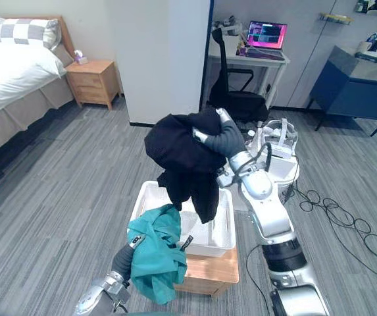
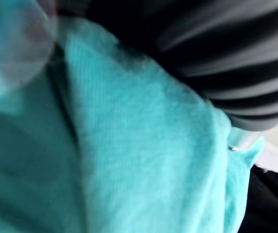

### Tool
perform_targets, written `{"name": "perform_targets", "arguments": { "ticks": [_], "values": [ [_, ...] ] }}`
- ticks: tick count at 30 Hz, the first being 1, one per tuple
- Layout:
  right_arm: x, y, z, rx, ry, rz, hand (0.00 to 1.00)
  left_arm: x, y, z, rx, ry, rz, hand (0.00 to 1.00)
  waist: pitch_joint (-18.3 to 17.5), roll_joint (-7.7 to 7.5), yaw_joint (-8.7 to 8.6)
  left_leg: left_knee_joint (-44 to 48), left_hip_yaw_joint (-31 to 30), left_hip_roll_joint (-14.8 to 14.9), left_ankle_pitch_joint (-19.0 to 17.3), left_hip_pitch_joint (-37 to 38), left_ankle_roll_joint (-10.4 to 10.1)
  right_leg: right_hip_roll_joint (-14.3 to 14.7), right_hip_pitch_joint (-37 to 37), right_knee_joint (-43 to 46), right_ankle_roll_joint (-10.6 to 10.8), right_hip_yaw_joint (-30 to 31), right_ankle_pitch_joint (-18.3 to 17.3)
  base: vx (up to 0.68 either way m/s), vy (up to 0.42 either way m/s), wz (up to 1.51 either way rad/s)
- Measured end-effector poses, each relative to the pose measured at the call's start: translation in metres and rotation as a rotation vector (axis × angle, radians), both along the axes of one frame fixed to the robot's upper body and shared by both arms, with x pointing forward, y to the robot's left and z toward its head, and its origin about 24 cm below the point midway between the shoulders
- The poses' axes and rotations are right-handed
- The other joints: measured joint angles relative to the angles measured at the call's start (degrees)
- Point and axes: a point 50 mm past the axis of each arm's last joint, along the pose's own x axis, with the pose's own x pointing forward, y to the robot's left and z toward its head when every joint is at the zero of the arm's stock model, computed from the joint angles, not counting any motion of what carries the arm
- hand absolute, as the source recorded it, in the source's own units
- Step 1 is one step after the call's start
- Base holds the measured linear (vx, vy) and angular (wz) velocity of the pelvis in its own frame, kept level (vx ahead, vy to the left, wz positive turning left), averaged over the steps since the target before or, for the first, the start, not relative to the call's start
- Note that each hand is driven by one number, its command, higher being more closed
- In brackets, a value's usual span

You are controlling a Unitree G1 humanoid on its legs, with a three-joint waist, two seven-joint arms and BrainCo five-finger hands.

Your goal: Tidy the bed and pick cloth on bed and put in laundry

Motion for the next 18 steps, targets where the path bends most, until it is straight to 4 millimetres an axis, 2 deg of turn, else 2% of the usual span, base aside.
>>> {"name": "perform_targets", "arguments": {
  "ticks": [4, 5, 6, 8, 9, 11, 14, 16, 18],
  "values": [
    [0.005, 0.007, -0.011, 0.041, 0.063, 0.018, 1.00, -0.004, -0.003, -0.006, 0.001, 0.036, -0.017, 1.00, -0.1, -0.08, 0.10, 0.0, -0.5, 0.2, 0.6, 0.0, 0.0, 0.1, 0.1, 0.0, -0.1, -0.7, -0.1, -0.06, -0.007, 0.08],
    [0.009, 0.011, -0.024, 0.031, 0.124, 0.014, 1.00, -0.004, -0.003, -0.007, 0.002, 0.044, -0.022, 1.00, -0.2, 0.00, 0.15, -0.1, -1.0, 0.3, 0.8, -0.2, 0.0, 0.1, 0.0, 0.0, -0.2, -1.1, 0.0, -0.07, 0.000, 0.07],
    [0.010, 0.012, -0.027, 0.025, 0.142, 0.014, 1.00, -0.005, -0.003, -0.007, 0.003, 0.045, -0.023, 1.00, -0.2, 0.02, 0.16, -0.1, -1.1, 0.3, 0.8, -0.2, 0.0, 0.1, 0.0, 0.0, -0.3, -1.2, -0.1, -0.07, 0.002, 0.15],
    [0.016, 0.022, -0.052, 0.013, 0.264, 0.010, 1.00, -0.005, -0.003, -0.008, 0.031, 0.053, -0.044, 1.00, -0.3, 0.21, 0.10, -0.1, -2.0, 0.4, 1.3, -1.5, -0.2, 0.3, -0.3, -0.6, -0.3, -1.7, 0.0, -0.05, 0.003, 0.16],
    [0.016, 0.022, -0.053, 0.013, 0.269, 0.010, 1.00, -0.005, -0.003, -0.008, 0.031, 0.053, -0.044, 1.00, -0.2, 0.22, 0.11, -0.1, -2.0, 0.4, 1.3, -1.5, -0.3, 0.3, -0.3, -0.6, -0.3, -1.7, 0.0, -0.04, -0.001, 0.12],
    [0.020, 0.030, -0.076, 0.018, 0.369, -0.017, 1.00, -0.006, -0.003, -0.010, 0.039, 0.071, -0.054, 1.00, 0.1, 0.43, 0.40, 0.0, -2.5, 0.5, 1.9, -2.4, -0.1, 0.3, -0.5, -0.9, -0.4, -2.6, 0.6, -0.03, -0.005, 0.12],
    [0.022, 0.035, -0.090, 0.015, 0.423, -0.061, 1.00, -0.005, -0.002, -0.010, 0.060, 0.071, -0.067, 1.00, 1.0, 0.75, 1.12, 0.0, -3.4, 0.5, 2.4, -4.0, -0.3, 0.3, -2.0, -1.0, -0.5, -3.1, 0.8, -0.07, 0.006, 0.17],
    [0.024, 0.036, -0.097, -0.001, 0.436, -0.102, 1.00, 0.004, 0.001, -0.006, 0.083, 0.037, -0.078, 1.00, 3.3, 0.92, 1.91, 0.0, -3.6, 0.7, 3.3, -6.4, -0.5, 0.4, -3.8, -0.9, -0.7, -3.4, 1.3, -0.07, 0.005, 0.14],
    [0.037, 0.043, -0.095, -0.041, 0.432, -0.149, 1.00, 0.022, 0.009, 0.005, 0.103, -0.042, -0.050, 1.00, 8.7, 1.02, 2.53, 0.0, -3.9, 1.2, 4.6, -9.9, -0.2, 0.5, -7.1, -0.6, -1.4, -4.1, 2.6, -0.13, 0.005, 0.09]
  ]
}}
